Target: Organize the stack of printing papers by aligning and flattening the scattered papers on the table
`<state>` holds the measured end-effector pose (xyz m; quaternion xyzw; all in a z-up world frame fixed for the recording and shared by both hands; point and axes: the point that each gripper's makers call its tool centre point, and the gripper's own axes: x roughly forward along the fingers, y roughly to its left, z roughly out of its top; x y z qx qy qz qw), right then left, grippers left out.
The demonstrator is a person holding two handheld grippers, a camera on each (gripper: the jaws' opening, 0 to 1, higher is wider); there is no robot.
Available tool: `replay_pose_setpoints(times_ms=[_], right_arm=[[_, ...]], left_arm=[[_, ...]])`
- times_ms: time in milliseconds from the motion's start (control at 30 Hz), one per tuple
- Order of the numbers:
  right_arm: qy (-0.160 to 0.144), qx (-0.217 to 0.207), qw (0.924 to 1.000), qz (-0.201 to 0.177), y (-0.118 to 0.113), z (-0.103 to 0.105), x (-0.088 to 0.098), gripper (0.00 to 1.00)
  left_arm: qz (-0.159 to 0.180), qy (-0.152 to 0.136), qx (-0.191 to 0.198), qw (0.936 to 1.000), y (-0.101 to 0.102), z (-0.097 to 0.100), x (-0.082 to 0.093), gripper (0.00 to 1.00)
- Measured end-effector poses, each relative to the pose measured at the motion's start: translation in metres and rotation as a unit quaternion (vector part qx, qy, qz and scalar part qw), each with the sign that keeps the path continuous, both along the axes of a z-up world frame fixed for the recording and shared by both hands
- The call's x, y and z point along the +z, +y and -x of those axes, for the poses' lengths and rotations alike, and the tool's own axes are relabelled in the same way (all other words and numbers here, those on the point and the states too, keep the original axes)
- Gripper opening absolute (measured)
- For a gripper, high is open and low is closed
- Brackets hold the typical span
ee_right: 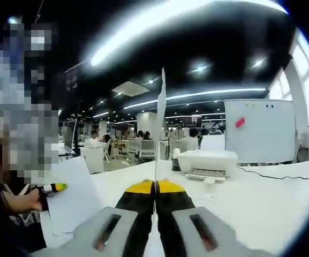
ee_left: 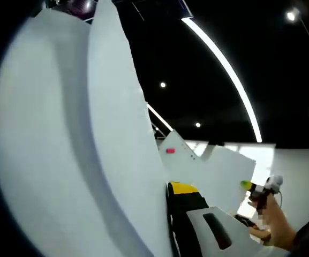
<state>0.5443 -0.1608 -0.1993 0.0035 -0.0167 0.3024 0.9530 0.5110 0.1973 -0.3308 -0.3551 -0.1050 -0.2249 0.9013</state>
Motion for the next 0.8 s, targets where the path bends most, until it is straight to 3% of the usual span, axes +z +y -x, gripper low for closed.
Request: replay_pose_setpoints(times_ms=[533,800], right_arm=[[-0.017,0.035,0.9992,-0.013,0.014,0.020,0.024,0.00],[-0.007,0.081,0.9966,-0.014,0.029,0.033,0.034,0.00]], left_arm=[[-0.002,0.001,-0.001,1.0000,-0.002,0.000,0.000,0.08],[-0.004,0.002,-0.001,1.0000,-0.002,0.000,-0.001,0.08]])
